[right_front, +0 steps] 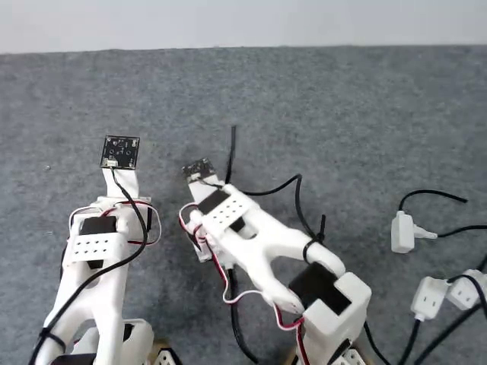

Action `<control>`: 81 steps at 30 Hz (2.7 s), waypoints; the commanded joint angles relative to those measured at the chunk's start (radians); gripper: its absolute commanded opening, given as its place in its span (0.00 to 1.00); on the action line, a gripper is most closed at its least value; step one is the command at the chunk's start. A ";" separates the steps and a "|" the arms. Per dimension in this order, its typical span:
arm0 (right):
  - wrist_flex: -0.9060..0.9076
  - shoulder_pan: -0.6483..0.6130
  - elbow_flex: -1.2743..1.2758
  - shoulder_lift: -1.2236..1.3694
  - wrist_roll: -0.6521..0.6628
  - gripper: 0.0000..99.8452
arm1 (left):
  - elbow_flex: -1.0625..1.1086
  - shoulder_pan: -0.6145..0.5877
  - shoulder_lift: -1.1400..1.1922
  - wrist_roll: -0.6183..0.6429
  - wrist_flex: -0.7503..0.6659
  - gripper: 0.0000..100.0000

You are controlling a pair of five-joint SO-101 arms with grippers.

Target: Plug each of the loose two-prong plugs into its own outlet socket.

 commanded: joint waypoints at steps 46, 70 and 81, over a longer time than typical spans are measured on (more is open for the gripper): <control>0.444 1.426 -0.304 -0.447 0.434 0.10 | -0.044 -0.006 -0.025 -0.008 -0.020 0.02; 0.286 1.254 0.410 -0.909 0.364 0.01 | 0.229 -0.041 -0.494 -0.009 0.080 0.06; 0.087 1.035 0.786 -1.063 0.361 0.01 | 0.251 -0.043 -0.496 -0.012 0.190 0.08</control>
